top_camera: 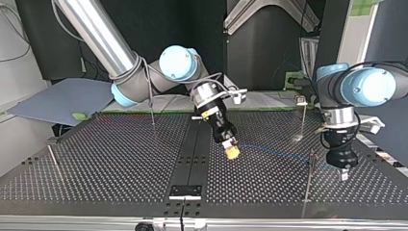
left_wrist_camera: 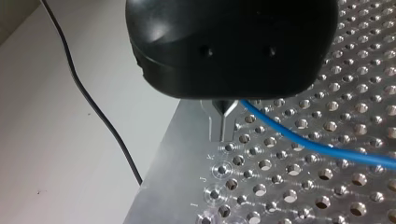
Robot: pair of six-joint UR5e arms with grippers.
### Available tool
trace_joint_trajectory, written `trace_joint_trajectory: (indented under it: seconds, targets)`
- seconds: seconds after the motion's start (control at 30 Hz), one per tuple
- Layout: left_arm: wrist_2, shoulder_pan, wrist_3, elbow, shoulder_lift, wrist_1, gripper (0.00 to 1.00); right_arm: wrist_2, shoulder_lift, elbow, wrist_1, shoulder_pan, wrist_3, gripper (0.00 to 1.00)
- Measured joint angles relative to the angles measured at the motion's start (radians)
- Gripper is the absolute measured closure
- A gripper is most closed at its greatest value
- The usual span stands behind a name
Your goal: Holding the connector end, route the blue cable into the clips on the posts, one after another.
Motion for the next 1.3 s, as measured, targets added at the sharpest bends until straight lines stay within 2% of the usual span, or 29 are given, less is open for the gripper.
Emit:
trace_joint_trajectory:
  seconds: [0.27,0.53,0.93,1.3]
  targets:
    - [0.022,0.005,-0.018,0.007,-0.011,0.007,1.0,-0.009,0.03,-0.014,0.0,-0.02,0.002,1.0]
    - [0.059,0.005,-0.061,0.042,-0.065,0.022,1.0,-0.021,0.048,-0.056,0.006,-0.03,0.002,1.0]
    - [0.068,0.011,-0.075,0.05,-0.083,0.018,1.0,-0.036,0.055,-0.118,0.038,-0.034,0.002,1.0]
    - [0.08,0.012,-0.076,0.052,-0.094,0.013,1.0,-0.048,0.063,-0.128,0.041,-0.058,0.003,1.0]
